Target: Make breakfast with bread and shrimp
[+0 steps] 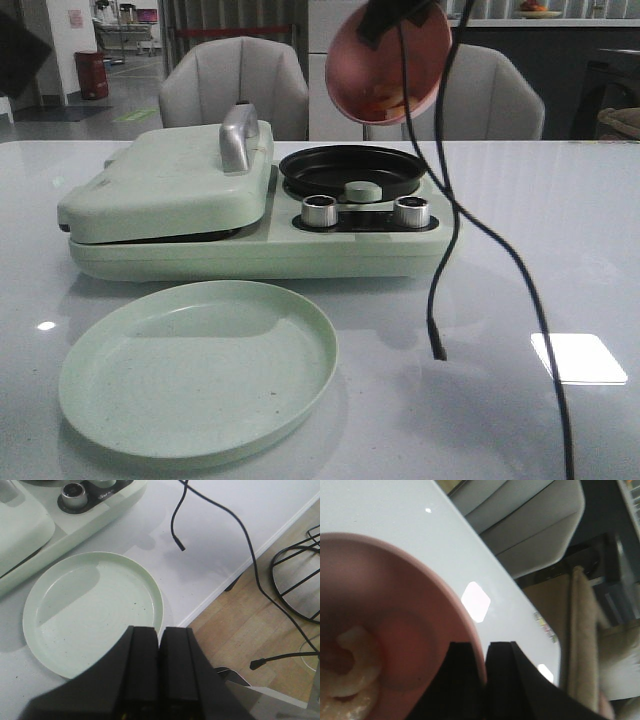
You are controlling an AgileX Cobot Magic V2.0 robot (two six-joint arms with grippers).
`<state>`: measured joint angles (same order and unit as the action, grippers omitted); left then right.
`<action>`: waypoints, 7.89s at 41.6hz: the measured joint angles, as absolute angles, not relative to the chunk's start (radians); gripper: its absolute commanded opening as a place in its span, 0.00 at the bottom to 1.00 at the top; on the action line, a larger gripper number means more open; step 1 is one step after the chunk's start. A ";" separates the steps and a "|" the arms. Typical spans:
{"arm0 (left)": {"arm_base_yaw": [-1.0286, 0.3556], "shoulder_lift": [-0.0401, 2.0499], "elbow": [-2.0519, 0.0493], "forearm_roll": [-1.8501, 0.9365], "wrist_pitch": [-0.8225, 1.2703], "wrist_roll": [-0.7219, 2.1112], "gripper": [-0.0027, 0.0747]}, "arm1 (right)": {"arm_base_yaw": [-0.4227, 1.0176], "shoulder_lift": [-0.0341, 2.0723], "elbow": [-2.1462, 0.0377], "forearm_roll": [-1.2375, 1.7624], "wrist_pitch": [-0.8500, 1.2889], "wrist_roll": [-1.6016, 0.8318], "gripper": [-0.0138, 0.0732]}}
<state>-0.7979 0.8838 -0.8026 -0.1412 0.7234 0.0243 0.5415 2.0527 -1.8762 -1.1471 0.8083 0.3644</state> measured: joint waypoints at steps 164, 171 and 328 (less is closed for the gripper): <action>-0.798 0.884 -0.803 -0.141 0.723 0.024 0.17 | 0.178 1.637 -1.483 -0.346 0.941 0.212 0.19; -0.798 0.884 -0.803 -0.141 0.723 0.024 0.17 | 0.031 1.496 -1.215 -0.166 0.800 0.129 0.19; -0.798 0.884 -0.803 -0.112 0.723 0.024 0.17 | 0.302 0.477 -0.649 0.141 0.946 -0.124 0.18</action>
<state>-0.7979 0.8838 -0.8026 -0.1124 0.7234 0.0235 0.3020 0.4774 -0.6494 0.1405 0.9463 -0.1238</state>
